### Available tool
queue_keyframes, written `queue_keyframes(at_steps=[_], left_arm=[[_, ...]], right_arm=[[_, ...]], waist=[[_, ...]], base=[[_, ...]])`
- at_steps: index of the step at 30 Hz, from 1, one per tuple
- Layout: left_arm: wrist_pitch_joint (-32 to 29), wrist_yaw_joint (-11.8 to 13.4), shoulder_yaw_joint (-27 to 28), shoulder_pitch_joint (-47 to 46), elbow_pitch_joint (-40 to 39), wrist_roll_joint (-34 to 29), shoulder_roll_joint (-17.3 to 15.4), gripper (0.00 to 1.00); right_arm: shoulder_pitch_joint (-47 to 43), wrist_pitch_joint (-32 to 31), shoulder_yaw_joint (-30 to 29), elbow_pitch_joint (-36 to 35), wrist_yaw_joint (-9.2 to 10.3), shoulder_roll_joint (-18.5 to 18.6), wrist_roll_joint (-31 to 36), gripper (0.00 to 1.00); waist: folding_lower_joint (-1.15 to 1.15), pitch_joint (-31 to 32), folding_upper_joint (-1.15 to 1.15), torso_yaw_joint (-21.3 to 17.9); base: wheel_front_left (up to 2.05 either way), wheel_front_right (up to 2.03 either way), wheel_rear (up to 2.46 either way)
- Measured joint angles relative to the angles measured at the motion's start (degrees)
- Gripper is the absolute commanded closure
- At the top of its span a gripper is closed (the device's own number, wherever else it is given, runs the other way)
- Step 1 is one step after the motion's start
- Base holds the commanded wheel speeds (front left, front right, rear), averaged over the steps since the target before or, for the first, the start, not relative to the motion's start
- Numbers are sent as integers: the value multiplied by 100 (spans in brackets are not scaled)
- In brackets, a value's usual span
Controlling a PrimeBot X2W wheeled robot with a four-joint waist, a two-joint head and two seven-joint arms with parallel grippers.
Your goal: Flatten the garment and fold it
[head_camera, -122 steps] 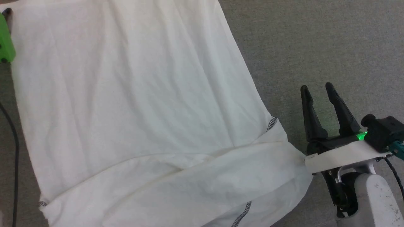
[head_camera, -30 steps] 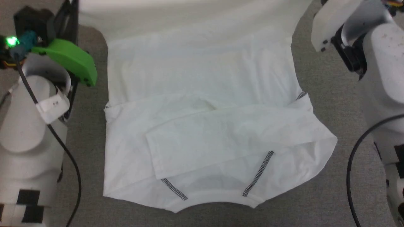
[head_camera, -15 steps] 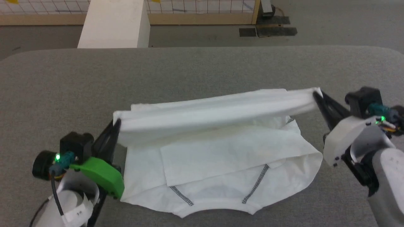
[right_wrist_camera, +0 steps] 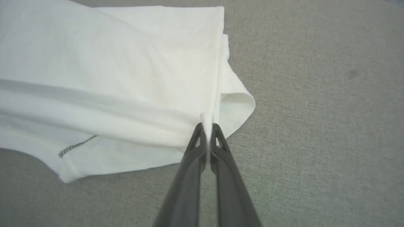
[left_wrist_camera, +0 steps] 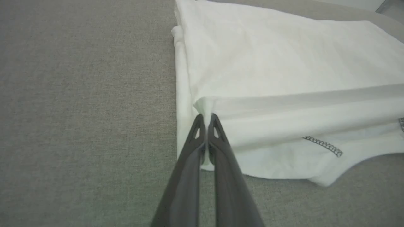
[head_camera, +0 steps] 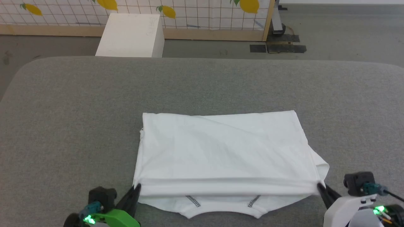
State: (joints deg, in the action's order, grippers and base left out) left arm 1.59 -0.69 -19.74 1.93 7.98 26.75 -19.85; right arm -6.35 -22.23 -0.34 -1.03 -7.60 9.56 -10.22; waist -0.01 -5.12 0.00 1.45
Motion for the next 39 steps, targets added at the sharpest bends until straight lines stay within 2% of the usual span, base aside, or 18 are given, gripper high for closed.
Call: queue_keyframes(at_steps=[5, 6, 7, 8, 9, 17, 24, 31, 39], left_arm=[[30, -33, -152, 11, 430, 15, 188, 100], [34, -34, -154, 11, 528, 41, 210, 100], [36, -33, -147, 12, 599, 79, 236, 98], [63, -16, -119, 12, 671, 100, 275, 49], [98, 19, -85, 12, 724, 118, 320, 0], [893, 401, 272, 48, 557, 147, 405, 0], [1285, 667, 537, -83, 116, -313, 430, 0], [1313, 669, 969, -485, -335, -805, 669, 0], [1314, 371, 1132, -811, -201, -1135, 850, 0]], right_arm=[[-163, -47, -64, 221, 0, -229, 59, 100], [-176, -48, -64, 274, 1, -259, 62, 83], [-194, -53, -58, 293, 0, -281, 62, 29], [-210, -53, -76, 312, 1, -326, 59, 0], [-217, -53, -83, 324, 1, -359, 51, 0], [-388, 290, -521, -25, 1, -573, -104, 0], [-140, 782, -901, -87, 2, -649, -235, 0], [840, 800, -1007, 717, 2, -662, -298, 0], [1846, 265, -1270, 2359, 2, -666, -309, 0]], waist=[[0, -34, 0, -14], [0, -34, 0, -21], [0, -30, 0, -24], [0, -23, 0, -29], [0, -14, 0, -35], [0, 65, 0, -29], [0, 98, 0, 41], [0, 63, 0, 72], [0, 17, 0, 178]], base=[[0, 0, 0], [0, 0, 0], [0, 0, 0], [0, 0, 0], [0, 0, 0], [0, 0, 0], [0, 0, 0], [0, 0, 0], [0, 0, 0]])
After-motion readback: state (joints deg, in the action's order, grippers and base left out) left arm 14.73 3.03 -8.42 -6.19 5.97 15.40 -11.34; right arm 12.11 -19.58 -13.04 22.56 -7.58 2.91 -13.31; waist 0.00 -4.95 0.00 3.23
